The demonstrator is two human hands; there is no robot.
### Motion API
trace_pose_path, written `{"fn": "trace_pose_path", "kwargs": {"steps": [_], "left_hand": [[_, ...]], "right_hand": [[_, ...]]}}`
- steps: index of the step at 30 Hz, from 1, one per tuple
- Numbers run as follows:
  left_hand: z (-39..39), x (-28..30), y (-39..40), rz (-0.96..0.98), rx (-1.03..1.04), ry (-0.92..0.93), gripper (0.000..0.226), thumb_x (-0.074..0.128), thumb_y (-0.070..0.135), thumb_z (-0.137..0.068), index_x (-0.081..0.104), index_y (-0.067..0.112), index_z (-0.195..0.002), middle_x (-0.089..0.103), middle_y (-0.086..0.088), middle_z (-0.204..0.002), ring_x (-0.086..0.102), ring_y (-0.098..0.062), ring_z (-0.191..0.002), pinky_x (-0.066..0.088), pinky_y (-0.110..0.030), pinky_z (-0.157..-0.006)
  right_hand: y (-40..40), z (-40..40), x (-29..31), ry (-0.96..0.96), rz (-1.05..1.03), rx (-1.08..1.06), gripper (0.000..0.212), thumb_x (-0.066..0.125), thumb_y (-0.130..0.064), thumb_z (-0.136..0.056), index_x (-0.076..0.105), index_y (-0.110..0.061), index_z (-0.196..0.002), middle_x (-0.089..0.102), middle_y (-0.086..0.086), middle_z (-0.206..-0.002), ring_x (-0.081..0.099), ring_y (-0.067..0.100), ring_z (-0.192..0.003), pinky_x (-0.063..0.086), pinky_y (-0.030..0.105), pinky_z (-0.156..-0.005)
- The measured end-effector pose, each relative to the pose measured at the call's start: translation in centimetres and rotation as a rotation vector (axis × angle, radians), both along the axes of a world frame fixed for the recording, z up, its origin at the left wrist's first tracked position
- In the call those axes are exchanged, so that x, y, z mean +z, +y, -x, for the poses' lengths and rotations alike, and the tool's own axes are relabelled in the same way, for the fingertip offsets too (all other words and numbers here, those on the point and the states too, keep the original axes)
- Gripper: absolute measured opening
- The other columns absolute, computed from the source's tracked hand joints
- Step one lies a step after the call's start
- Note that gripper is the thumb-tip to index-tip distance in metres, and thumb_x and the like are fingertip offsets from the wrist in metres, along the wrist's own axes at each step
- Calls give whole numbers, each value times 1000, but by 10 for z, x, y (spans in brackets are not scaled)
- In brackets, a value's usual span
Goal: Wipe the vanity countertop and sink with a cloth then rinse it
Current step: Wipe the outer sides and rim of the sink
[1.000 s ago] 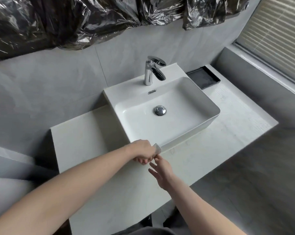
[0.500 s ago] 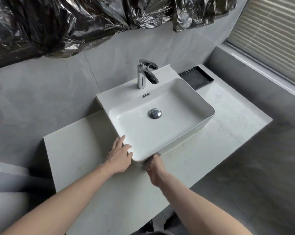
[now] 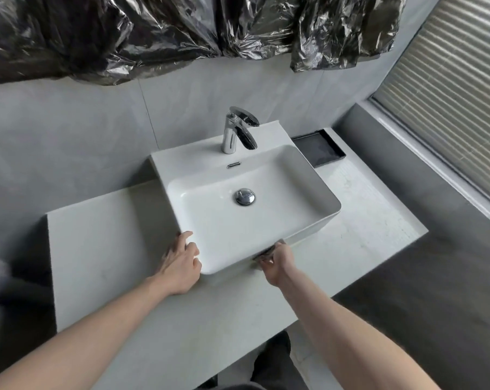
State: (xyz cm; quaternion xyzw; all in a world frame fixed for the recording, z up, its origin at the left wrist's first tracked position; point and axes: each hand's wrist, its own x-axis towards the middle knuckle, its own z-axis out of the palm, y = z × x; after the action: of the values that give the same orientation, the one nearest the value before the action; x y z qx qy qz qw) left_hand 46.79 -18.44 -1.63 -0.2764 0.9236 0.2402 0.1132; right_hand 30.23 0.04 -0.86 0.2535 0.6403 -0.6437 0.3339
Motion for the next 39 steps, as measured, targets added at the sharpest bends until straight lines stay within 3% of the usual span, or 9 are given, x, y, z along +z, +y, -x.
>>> {"fn": "trace_pose_path", "kwargs": {"steps": [7,11,15,18,21,25,28,33,39], "left_hand": [[6,-9,13,-21,98,-40,24,36,20,-96,47,17,-118,-8,2,-163,35,-33,-136,36,-44,-107],[15,-8,23,11,165,-91,28,38,16,-95,48,18,-121,-17,5,-163,37,-34,-134,37,-43,-103],[27,-1,33,30,255,-184,39,42,13,-92,47,20,-131,-28,7,-163,38,-37,-136,39,-43,-101],[36,3,43,23,341,-213,64,41,6,-88,33,21,-149,-38,13,-159,43,-35,-133,43,-40,-93],[44,7,53,-18,438,-219,87,40,-2,-82,12,27,-160,-46,20,-153,52,-31,-129,47,-36,-86],[53,12,64,-64,536,-160,98,38,-8,-80,-2,31,-161,-45,29,-150,39,-27,-144,44,-34,-97],[54,14,65,-73,555,-142,99,38,-9,-80,-4,31,-161,-43,29,-151,32,-22,-148,41,-30,-89],[52,11,62,-93,561,-135,99,37,-7,-80,-4,34,-161,-44,34,-148,49,-29,-133,45,-30,-83],[47,4,63,-84,550,-71,99,37,-8,-80,0,34,-161,-41,37,-148,49,-29,-134,44,-33,-86]], "right_hand": [[14,42,-19,-55,-30,-86,34,27,-16,-99,56,-29,-89,47,0,-73,38,17,-56,33,23,-49],[-4,-12,-7,-251,243,16,33,29,1,-93,53,-19,-82,48,6,-63,42,20,-53,34,30,-55],[1,-15,6,-388,322,162,33,27,6,-86,58,-4,-86,57,19,-69,53,29,-60,47,43,-63],[20,25,3,-400,305,145,33,25,8,-85,55,-1,-73,54,20,-72,51,30,-61,52,38,-57],[47,80,-6,-353,237,34,34,20,12,-81,44,-7,-66,49,15,-73,48,29,-63,48,38,-64],[85,160,-15,-218,124,-8,24,28,9,-59,41,-8,-69,46,13,-77,47,30,-66,50,38,-66],[101,193,-24,-202,70,-22,23,31,9,-80,44,-8,-72,49,14,-82,51,31,-73,54,38,-68],[82,163,-22,-198,100,-5,30,33,-1,-95,58,-16,-88,55,6,-73,50,22,-63,52,24,-49],[49,92,1,-339,177,85,41,25,7,-88,54,-8,-64,51,8,-55,49,23,-43,52,35,-55]]}}
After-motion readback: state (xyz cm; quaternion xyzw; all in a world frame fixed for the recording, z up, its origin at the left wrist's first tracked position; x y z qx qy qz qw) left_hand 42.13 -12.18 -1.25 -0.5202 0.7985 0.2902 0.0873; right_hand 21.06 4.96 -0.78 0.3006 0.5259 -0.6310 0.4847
